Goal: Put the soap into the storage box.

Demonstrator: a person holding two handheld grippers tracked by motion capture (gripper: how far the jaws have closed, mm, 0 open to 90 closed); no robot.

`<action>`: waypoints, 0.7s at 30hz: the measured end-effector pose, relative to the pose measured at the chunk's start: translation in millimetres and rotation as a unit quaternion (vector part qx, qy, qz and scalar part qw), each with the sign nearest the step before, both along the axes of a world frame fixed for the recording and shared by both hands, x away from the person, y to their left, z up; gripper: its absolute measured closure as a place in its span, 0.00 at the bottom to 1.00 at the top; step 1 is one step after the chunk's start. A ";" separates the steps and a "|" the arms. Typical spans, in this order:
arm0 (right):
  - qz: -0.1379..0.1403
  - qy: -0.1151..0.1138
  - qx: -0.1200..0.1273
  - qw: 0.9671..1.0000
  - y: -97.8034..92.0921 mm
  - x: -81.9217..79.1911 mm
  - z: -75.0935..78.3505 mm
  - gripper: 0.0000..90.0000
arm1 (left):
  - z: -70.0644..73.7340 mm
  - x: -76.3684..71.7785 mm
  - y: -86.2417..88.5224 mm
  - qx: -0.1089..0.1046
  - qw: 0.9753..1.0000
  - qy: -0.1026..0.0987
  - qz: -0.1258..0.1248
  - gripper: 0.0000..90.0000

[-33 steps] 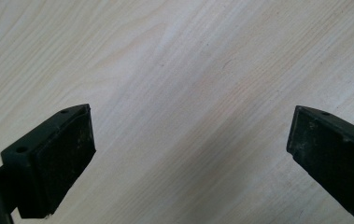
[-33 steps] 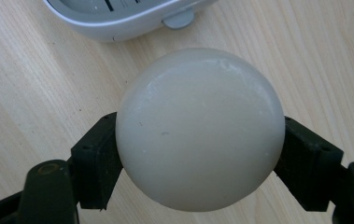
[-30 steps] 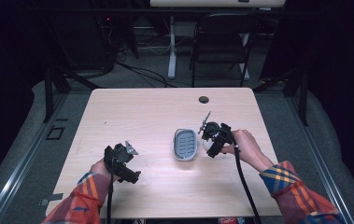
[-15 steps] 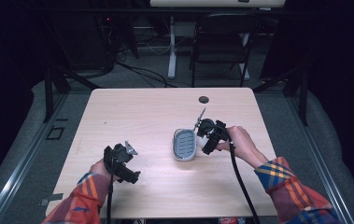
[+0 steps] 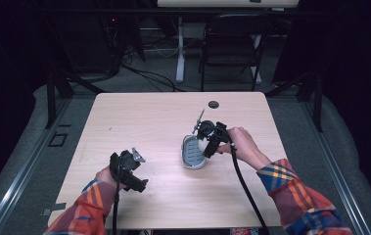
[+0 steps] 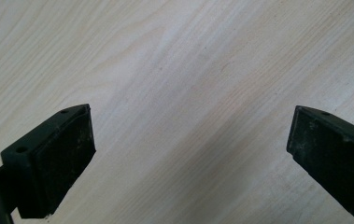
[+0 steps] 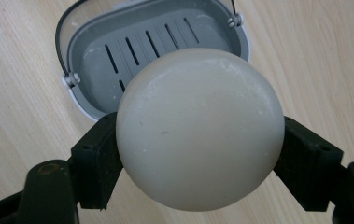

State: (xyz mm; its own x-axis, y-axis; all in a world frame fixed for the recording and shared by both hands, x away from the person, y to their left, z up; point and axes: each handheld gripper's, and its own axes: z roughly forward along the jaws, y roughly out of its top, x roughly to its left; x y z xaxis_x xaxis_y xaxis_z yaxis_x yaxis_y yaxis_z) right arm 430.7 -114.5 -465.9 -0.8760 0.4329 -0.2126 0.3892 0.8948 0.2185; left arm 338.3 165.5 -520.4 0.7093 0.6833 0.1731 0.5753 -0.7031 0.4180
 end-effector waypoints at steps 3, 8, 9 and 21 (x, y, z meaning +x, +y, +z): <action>0.003 0.001 0.002 1.000 7.3 3.7 -0.5 0.26 | 0.1 -0.2 0.0 0.000 1.000 0.000 0.000 0.01; 0.008 0.009 -0.005 1.000 19.0 9.5 -3.3 0.26 | 0.2 -0.5 -0.2 0.000 1.000 0.000 -0.001 0.01; 0.008 0.011 -0.006 1.000 21.1 10.4 -4.8 0.26 | 0.3 -0.6 -0.1 -0.001 1.000 0.000 -0.001 0.01; 0.015 0.029 -0.030 0.999 39.1 20.1 -18.5 0.26 | 0.3 0.1 -0.8 -0.001 1.000 -0.001 -0.004 0.01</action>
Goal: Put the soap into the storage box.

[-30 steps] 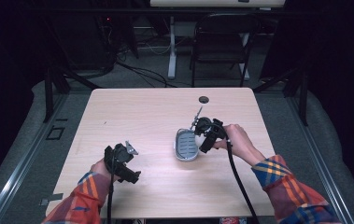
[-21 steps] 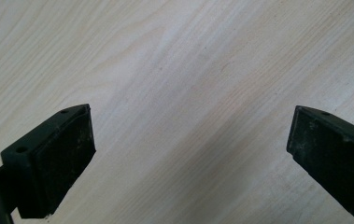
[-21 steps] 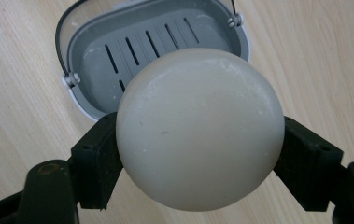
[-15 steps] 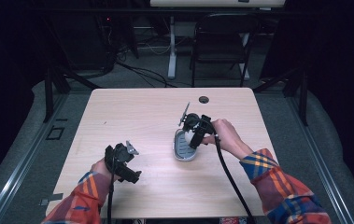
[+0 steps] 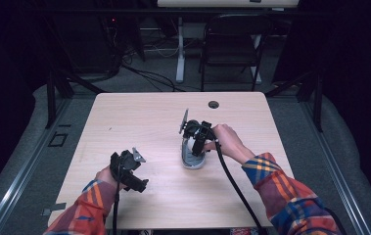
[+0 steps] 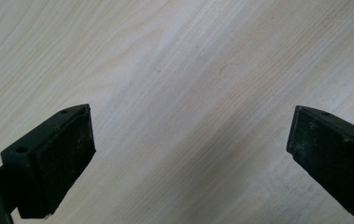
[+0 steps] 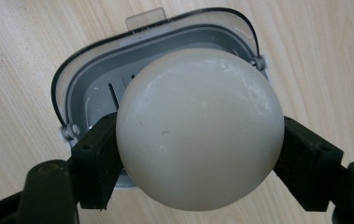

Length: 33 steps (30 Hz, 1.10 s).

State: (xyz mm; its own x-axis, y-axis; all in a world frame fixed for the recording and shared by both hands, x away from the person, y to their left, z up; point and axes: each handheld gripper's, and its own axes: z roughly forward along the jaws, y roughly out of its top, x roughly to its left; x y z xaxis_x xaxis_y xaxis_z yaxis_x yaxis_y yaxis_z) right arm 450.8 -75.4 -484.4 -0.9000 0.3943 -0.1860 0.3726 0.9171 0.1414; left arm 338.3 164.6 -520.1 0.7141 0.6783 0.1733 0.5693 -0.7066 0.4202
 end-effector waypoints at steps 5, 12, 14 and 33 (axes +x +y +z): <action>0.001 0.012 -0.012 1.000 4.5 3.6 -8.5 0.26 | 0.1 0.1 -0.1 0.000 1.000 0.000 0.000 0.01; -0.003 0.025 -0.010 1.000 7.3 6.7 -16.8 0.26 | 0.4 0.3 -0.3 -0.001 1.000 -0.001 -0.001 0.01; -0.003 0.029 -0.010 1.000 8.6 6.5 -18.3 0.26 | 0.6 0.4 -0.2 -0.001 1.000 -0.001 -0.002 0.01; -0.007 0.046 -0.012 0.999 3.5 6.3 -18.5 0.22 | 0.6 0.4 -0.7 -0.002 1.000 -0.001 -0.001 0.01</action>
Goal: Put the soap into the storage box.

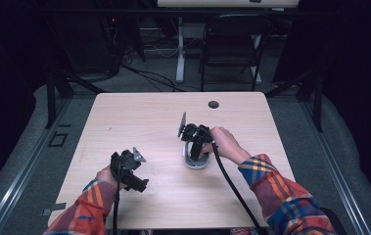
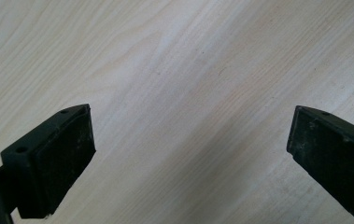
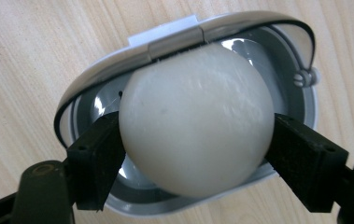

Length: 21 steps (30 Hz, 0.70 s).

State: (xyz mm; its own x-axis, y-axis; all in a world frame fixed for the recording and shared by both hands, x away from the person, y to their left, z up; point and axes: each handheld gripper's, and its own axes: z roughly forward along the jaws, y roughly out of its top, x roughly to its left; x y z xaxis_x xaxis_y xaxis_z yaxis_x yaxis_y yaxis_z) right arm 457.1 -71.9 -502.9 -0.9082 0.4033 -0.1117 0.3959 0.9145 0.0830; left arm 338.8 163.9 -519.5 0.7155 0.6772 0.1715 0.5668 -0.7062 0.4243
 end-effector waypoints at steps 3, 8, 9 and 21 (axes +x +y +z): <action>0.001 -0.006 0.010 1.000 -2.4 -2.3 5.7 0.21 | 0.0 0.0 -0.1 0.000 1.000 0.000 0.000 0.01; 0.005 -0.017 0.026 0.999 -7.8 -7.3 16.4 0.17 | -0.1 0.1 -0.2 0.000 1.000 0.000 0.001 0.01; 0.005 -0.018 0.031 0.999 -9.1 -8.1 17.9 0.16 | -0.2 0.1 -0.2 0.000 1.000 0.000 0.001 0.01; -0.001 -0.030 0.046 0.998 -32.5 -17.6 40.0 0.15 | -0.2 0.3 -0.4 0.001 1.000 0.000 0.002 0.01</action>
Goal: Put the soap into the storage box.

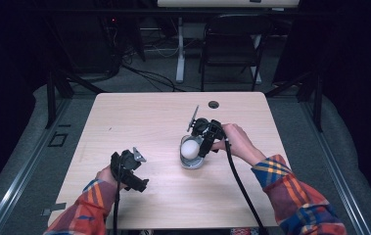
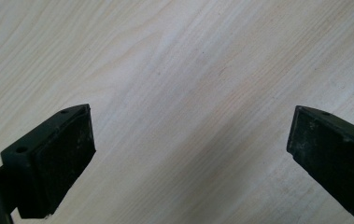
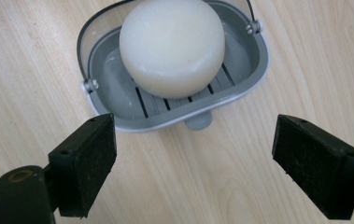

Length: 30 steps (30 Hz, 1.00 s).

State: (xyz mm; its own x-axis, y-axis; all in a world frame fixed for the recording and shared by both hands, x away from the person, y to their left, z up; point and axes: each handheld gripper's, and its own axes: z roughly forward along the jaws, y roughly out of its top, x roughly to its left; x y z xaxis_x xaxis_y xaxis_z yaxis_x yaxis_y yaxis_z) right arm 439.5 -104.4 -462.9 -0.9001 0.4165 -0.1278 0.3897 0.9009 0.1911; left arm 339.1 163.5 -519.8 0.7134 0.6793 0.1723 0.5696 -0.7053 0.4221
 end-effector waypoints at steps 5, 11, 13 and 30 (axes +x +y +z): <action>-0.001 -0.004 -0.004 1.000 -12.1 -11.5 6.8 0.10 | -0.1 0.2 -0.2 0.000 1.000 0.000 -0.001 0.01; -0.003 -0.006 -0.008 1.000 -25.0 -21.6 9.7 0.08 | -0.4 0.3 -0.5 0.002 1.000 0.001 -0.002 0.01; -0.005 -0.005 -0.007 1.000 -32.0 -25.1 9.1 0.08 | -0.3 0.3 -0.4 0.002 1.000 0.001 -0.001 0.01; -0.056 0.021 -0.010 0.998 -96.6 -42.5 -14.0 0.06 | -0.5 0.8 -1.6 0.003 1.000 0.001 0.000 0.01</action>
